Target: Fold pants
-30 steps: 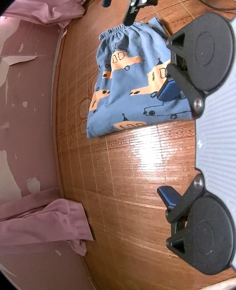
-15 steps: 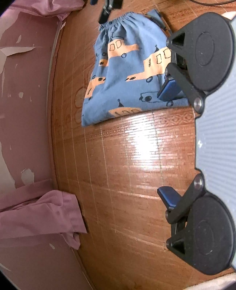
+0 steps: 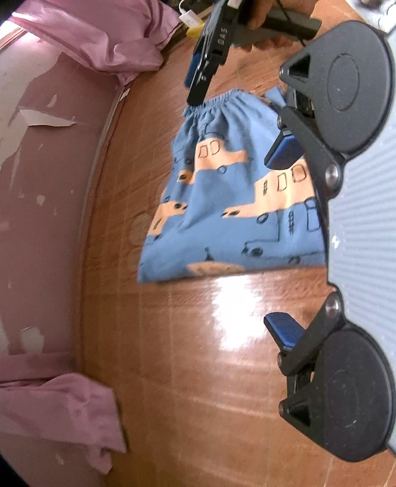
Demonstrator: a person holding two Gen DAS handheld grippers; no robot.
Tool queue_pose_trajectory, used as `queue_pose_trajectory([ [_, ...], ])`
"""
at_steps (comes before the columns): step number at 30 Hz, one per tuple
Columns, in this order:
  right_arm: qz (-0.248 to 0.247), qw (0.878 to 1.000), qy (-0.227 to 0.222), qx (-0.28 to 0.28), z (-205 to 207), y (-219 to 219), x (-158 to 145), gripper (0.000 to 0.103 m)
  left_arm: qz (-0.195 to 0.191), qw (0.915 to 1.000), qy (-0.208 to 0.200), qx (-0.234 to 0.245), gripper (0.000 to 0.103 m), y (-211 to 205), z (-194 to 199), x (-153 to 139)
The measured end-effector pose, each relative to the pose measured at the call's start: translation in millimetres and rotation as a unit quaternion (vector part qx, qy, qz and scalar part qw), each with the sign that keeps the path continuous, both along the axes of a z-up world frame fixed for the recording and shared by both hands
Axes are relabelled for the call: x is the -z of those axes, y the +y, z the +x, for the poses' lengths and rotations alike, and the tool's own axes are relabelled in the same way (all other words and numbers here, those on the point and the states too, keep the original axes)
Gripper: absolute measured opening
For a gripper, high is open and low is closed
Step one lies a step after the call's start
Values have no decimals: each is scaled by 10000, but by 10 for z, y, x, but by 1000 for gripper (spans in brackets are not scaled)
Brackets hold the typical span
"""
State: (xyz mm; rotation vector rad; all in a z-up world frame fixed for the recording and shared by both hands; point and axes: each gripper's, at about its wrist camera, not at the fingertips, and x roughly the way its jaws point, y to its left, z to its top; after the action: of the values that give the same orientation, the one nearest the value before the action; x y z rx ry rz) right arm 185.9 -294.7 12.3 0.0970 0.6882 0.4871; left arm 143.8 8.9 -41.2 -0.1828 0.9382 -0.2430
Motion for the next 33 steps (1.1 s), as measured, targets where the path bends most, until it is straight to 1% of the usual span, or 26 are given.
queue_pose_trajectory([
  [1,74,9999,15,-102,24,12,16,102,-61,10000,2,13,101,1,2,13],
  [4,369,9970,-128,-674,155,62,79,102,-265,9996,18,9,99,25,19,44],
  [5,444,9959,-91,-782,223,67,106,102,-325,9995,20,3,98,32,22,52],
  [7,713,9936,199,-852,414,63,185,102,-419,9991,48,5,97,43,25,79],
  [10,1176,9868,699,-870,680,28,308,100,-486,9988,86,32,92,73,7,130],
  [12,1241,9849,768,-931,736,29,330,93,-585,9982,102,-20,87,106,7,163],
  [13,1217,9852,772,-929,748,33,327,86,-654,9978,117,-49,84,125,4,174],
  [14,1216,9851,794,-917,753,26,330,75,-721,9973,136,-84,82,143,4,185],
  [15,1215,9853,809,-892,751,18,335,70,-782,9968,106,-117,81,163,-8,190],
  [17,1212,9851,826,-899,732,11,339,56,-856,9962,106,-130,75,186,-15,196],
  [18,1183,9850,836,-938,723,19,337,54,-896,9958,103,-141,73,200,-18,198],
  [20,1061,9864,815,-954,695,40,330,48,-999,9948,131,-131,62,221,-15,210],
  [22,1002,9873,811,-928,670,47,325,44,-1084,9938,164,-176,59,239,-16,222],
  [24,1000,9871,808,-951,636,45,325,44,-1184,9925,189,-240,57,265,-23,231],
  [27,1048,9865,823,-949,589,32,320,47,-1282,9909,230,-331,53,302,-29,248],
  [30,1063,9863,808,-971,553,36,314,47,-1247,9912,254,-367,51,310,-34,249],
  [33,1150,9849,833,-989,536,24,313,49,-1188,9918,269,-380,50,286,-32,237],
])
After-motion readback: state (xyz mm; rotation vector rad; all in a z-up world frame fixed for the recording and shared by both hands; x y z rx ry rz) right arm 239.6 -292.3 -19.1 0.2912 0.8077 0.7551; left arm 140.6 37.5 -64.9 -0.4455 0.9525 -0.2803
